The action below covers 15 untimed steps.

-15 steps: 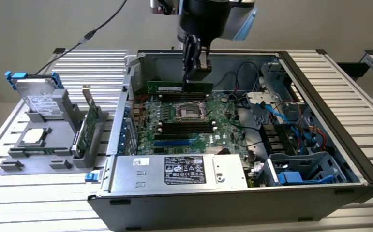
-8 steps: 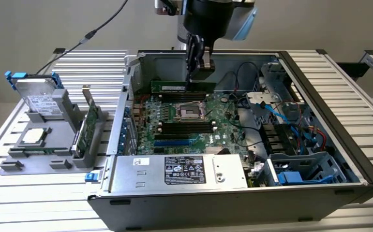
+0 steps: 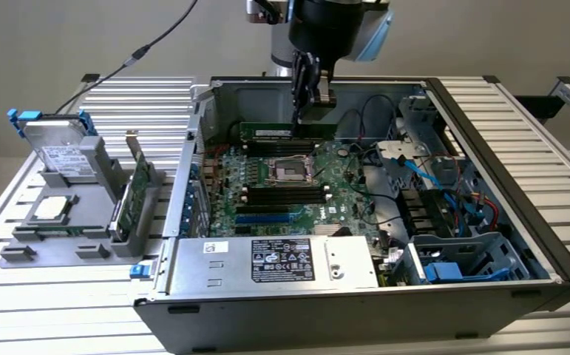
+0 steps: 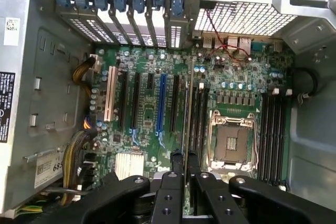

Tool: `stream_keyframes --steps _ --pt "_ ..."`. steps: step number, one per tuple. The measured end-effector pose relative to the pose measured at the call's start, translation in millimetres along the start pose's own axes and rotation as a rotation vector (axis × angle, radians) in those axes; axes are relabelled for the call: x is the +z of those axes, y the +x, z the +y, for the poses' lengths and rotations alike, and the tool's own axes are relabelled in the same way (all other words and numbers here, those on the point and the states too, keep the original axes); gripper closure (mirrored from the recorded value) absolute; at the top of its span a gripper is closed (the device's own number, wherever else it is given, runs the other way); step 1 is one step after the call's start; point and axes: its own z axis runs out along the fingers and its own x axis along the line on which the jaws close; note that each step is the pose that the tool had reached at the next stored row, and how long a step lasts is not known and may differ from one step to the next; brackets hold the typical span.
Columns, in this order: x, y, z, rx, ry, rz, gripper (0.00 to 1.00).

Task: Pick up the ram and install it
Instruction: 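Pick up the ram and move it above insertion slot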

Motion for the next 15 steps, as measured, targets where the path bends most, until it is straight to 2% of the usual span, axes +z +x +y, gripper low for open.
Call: stream_keyframes --steps 5,9,15 --pt "0.4 -2.8 -5.3 0.002 0.0084 0.0003 0.86" --pt "1.3 -4.1 -7.7 0.007 0.0121 -0.0008 0.86" --pt "3.7 -7.3 -8.3 0.016 0.0197 -0.0056 0.86"
